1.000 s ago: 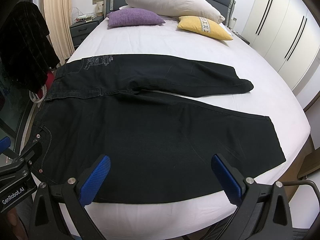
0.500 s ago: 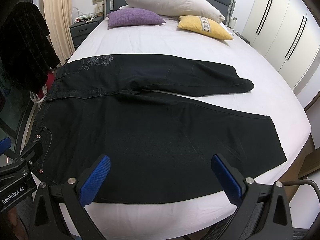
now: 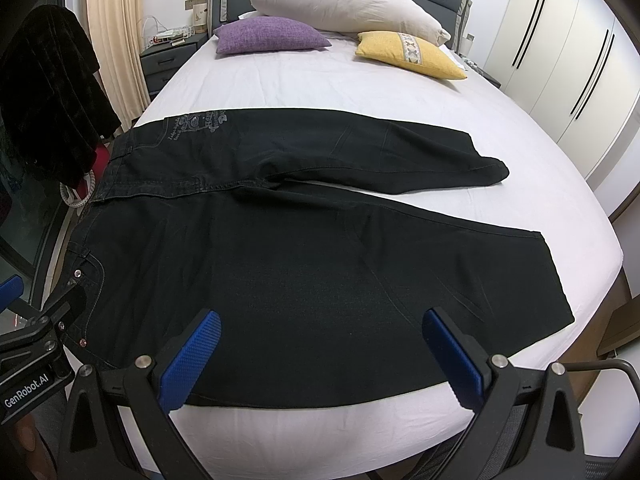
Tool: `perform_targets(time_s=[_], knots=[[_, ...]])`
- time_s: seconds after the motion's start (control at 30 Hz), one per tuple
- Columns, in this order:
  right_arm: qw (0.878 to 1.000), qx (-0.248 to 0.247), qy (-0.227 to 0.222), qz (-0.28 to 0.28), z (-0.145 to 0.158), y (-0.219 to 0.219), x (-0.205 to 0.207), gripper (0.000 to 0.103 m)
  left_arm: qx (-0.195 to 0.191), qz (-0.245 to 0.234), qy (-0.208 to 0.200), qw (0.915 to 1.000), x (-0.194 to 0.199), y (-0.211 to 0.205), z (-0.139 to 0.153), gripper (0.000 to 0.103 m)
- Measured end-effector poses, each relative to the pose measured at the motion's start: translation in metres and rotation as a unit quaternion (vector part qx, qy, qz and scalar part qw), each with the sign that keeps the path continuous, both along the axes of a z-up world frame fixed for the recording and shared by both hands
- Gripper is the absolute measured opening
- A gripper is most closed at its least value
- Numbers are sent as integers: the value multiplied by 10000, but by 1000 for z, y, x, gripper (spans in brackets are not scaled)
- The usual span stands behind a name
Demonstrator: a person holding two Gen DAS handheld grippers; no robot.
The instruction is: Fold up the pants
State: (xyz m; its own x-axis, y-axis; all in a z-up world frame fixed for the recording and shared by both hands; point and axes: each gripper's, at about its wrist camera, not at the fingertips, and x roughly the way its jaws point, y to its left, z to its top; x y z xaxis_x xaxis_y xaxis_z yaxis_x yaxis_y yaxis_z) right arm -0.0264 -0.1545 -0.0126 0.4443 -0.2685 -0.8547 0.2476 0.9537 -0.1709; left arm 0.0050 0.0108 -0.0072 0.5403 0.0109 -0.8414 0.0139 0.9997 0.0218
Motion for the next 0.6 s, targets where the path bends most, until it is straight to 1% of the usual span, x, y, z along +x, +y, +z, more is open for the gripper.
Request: perform_targets(time_s=[0.43,0.6], knots=[[10000,7,11,-5,-1,1,0,103,-12,-5,0,10000,0,0,-2,103],[10000,31,14,29,-2,2,3,103,69,-5,-133,9999,1,-3,-1,103]])
